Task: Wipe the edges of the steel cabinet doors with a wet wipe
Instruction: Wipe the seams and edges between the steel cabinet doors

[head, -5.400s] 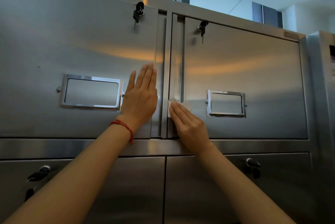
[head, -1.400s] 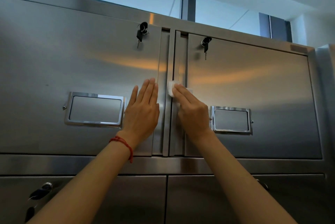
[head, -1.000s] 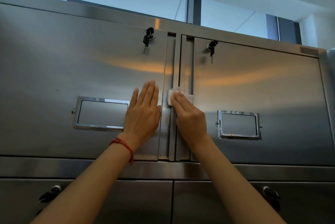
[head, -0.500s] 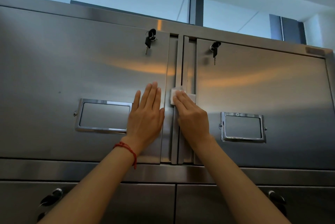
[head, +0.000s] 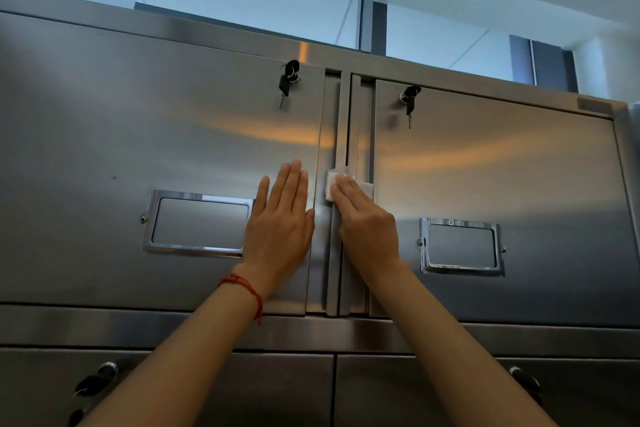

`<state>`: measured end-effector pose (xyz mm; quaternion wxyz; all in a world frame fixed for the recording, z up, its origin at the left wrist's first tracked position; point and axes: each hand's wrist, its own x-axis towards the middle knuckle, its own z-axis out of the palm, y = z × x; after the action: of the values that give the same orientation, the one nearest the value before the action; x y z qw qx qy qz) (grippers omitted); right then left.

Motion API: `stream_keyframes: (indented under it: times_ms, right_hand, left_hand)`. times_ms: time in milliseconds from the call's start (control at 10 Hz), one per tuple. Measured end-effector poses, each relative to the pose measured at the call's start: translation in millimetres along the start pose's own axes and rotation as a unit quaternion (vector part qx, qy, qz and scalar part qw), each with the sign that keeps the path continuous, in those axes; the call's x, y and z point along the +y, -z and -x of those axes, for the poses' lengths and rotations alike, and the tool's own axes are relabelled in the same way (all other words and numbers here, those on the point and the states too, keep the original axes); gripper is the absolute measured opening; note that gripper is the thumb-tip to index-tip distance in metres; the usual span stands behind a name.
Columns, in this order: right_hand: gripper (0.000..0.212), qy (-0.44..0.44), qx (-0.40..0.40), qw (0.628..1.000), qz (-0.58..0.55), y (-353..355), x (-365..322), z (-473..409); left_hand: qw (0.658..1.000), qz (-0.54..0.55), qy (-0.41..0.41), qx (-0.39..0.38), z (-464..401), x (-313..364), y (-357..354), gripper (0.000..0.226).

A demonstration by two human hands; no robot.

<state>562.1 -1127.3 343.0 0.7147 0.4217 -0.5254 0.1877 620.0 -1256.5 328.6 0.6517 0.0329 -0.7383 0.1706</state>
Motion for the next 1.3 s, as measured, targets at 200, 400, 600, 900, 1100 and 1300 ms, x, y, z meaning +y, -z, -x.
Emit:
stream_keyframes:
  times_ms: [200,400,600,900,1100,1300]
  right_hand:
    - [0.034,-0.005,-0.017,1.0,0.007,-2,7,-13]
    - [0.037,-0.012,-0.014,1.0,0.012,-5,5,-7]
    - [0.036,-0.006,-0.019,1.0,0.011,-4,8,-13]
    - [0.038,-0.007,-0.018,1.0,0.017,-7,6,-3]
    - [0.041,-0.006,-0.022,0.999,0.029,-6,13,-28]
    - [0.04,-0.024,-0.022,0.999,0.028,-9,9,-20]
  left_hand:
    - [1.0,-0.004,-0.004,0.015,0,0,-1,0.057]
    - [1.0,-0.007,-0.003,0.014,0,-1,-1,0.057]
    - [1.0,-0.009,-0.005,0.021,0,-1,-2,0.057]
    - [1.0,-0.016,-0.008,0.02,1,-1,-2,0.057]
    - [1.0,-0.015,-0.007,0.023,1,-2,-3,0.056]
    - [0.999,-0.02,-0.006,0.028,1,-2,-3,0.056]
